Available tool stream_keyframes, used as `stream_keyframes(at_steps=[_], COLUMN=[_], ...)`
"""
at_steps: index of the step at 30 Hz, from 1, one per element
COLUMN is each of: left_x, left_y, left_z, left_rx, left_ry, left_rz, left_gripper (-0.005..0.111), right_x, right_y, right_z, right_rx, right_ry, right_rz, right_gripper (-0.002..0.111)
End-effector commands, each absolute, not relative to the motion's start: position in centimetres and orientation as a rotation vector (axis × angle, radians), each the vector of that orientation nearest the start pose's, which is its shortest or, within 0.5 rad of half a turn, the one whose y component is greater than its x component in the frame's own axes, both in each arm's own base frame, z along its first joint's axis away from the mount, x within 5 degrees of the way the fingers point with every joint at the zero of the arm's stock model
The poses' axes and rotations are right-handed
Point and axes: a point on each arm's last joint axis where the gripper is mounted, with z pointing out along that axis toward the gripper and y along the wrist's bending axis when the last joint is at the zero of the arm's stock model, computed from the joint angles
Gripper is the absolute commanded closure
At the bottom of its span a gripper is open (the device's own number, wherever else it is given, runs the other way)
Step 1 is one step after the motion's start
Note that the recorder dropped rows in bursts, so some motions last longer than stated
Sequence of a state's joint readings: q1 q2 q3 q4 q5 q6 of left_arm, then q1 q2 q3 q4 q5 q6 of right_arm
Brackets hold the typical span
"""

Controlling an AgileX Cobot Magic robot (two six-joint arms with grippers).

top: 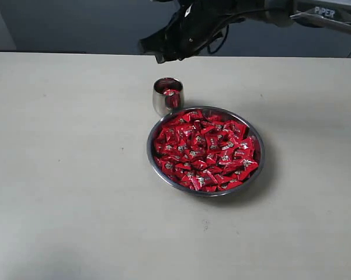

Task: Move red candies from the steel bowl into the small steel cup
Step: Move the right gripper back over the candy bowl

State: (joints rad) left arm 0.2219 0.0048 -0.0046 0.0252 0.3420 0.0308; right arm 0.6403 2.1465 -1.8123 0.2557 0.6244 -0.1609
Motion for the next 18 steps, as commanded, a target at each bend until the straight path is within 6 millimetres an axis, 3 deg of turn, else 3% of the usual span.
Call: stream_keyframes(at_steps=[1, 10, 14, 18], left_x=[5.2, 5.2, 5.2, 5.2], left_y=[1.2, 1.2, 1.2, 1.2], left_z=[18.3, 18.3, 18.3, 18.3], left_rx=[-0.154, -0.154, -0.154, -0.154], left_ry=[1.816, 1.816, 1.816, 1.816], left_rz=[0.201, 0.201, 0.201, 0.201], left_gripper=[0.106, 0.106, 0.106, 0.106], right_x=[37.3, 30.7, 28.3, 27.2], right_y=[29.0, 22.5, 20.1, 19.4], right_z=[24.4, 24.1, 22.5, 20.7], right_rx=[-0.751, -0.523, -0.451, -0.361], right_ry=[2.265, 1.990, 1.987, 2.124], right_rz=[0.462, 0.436, 0.423, 0.450], right_gripper=[0.076, 0.076, 0.076, 0.076])
